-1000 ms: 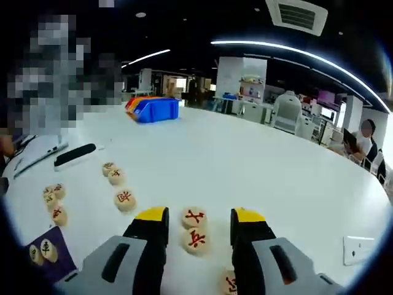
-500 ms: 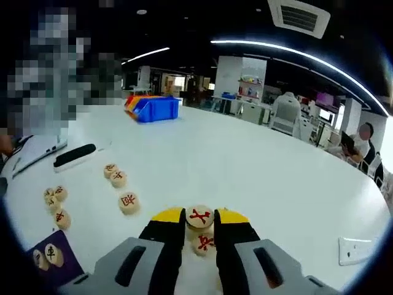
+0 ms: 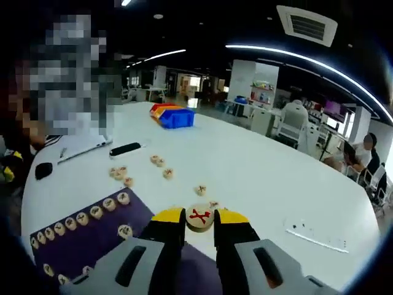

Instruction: Pick up the chess pieces one by one and place each piece onto its starting position on the chessboard, setting the pieces on their correct points until all the chess pieces are arranged in the starting layout

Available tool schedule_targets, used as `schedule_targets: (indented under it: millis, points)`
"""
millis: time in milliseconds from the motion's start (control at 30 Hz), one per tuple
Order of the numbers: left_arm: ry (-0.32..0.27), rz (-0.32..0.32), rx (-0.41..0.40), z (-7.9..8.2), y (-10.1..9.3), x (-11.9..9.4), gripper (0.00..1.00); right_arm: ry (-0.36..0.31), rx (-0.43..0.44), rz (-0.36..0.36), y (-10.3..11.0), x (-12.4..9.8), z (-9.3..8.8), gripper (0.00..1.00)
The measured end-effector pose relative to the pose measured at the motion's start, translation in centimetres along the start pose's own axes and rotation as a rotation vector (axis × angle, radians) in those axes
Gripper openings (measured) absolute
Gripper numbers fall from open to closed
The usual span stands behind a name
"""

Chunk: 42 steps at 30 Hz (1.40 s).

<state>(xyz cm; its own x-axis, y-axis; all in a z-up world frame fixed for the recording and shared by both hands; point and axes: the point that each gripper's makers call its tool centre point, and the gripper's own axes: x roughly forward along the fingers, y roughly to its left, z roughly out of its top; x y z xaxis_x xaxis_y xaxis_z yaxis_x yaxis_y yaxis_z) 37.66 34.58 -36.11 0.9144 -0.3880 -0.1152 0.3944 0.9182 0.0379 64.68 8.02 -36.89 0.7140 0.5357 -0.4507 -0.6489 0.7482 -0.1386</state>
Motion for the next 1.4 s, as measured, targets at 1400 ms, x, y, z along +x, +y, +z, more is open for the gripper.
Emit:
schedule_targets:
  millis: [1400]
  points:
    - [-0.031,-0.022,0.021,1.3,-1.3,-0.5,0.31,0.084,0.083,-0.141,1.4,-15.3,-21.3,0.20]
